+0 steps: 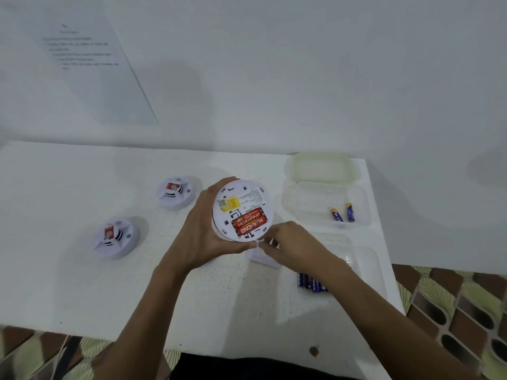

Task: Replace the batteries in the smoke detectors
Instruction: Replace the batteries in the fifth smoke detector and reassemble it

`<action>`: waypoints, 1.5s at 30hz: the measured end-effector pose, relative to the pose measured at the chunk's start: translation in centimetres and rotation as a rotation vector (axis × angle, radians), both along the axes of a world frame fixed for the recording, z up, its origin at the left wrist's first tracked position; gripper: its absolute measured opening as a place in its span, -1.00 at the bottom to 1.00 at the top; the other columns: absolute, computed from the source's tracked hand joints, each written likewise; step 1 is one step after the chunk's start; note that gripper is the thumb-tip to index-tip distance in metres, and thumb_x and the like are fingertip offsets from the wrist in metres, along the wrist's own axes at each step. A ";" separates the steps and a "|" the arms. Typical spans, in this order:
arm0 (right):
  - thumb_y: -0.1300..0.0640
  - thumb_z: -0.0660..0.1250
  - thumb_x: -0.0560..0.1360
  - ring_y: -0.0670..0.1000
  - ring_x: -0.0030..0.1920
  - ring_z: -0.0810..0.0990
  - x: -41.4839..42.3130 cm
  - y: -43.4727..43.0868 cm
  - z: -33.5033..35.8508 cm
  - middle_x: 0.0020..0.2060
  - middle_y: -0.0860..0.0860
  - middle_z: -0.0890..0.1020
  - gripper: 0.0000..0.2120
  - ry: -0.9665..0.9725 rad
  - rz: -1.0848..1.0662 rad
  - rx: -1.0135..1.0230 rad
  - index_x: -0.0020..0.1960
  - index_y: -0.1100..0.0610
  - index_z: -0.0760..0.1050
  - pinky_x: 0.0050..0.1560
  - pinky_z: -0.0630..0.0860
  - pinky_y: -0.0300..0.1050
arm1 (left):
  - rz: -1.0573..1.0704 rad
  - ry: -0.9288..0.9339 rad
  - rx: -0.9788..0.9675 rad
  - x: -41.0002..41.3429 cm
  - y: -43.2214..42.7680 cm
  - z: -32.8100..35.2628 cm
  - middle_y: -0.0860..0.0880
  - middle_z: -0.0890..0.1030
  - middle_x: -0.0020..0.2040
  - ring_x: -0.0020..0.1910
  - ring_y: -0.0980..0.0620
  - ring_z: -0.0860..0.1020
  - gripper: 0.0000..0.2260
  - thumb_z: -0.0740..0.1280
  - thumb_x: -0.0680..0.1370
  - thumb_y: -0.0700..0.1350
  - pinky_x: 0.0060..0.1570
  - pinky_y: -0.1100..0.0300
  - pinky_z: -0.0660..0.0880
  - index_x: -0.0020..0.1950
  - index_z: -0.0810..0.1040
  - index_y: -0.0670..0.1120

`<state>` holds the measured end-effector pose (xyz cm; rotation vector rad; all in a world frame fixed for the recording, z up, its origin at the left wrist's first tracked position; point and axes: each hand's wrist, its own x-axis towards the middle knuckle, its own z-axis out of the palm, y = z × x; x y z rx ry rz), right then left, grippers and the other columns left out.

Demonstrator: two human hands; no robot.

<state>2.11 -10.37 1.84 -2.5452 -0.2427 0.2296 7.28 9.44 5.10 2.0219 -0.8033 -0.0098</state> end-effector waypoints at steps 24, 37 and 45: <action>0.17 0.46 0.47 -0.12 -0.08 0.63 -3.9 3.5 5.5 -0.01 0.01 0.58 -0.89 -0.368 -0.664 0.575 -0.05 0.13 0.55 -0.13 0.58 -0.37 | -0.009 0.030 -0.014 0.0 -1.9 0.4 0.38 0.26 0.35 0.35 0.26 0.28 -0.29 0.27 0.26 0.51 0.40 0.14 0.20 0.34 0.07 0.48; 0.17 0.43 0.49 -0.30 -0.11 0.61 -4.1 2.8 6.5 0.02 -0.05 0.57 -0.84 -0.151 -0.751 0.790 -0.01 0.07 0.45 -0.26 0.52 -0.45 | -0.081 -0.023 0.011 0.8 -2.7 0.4 0.50 0.12 0.37 0.40 0.36 0.15 -0.30 0.22 0.33 0.49 0.43 0.28 0.07 0.38 -0.02 0.47; 0.11 0.43 0.50 -0.08 -0.11 0.53 -5.2 2.9 5.8 -0.16 -0.17 0.55 -0.79 -0.365 -0.701 0.606 -0.14 -0.08 0.39 -0.13 0.52 -0.20 | -0.047 -0.019 0.013 0.1 -3.4 -0.4 0.15 0.25 0.39 0.40 0.01 0.29 -0.22 0.25 0.31 0.49 0.41 -0.01 0.18 0.40 0.15 0.16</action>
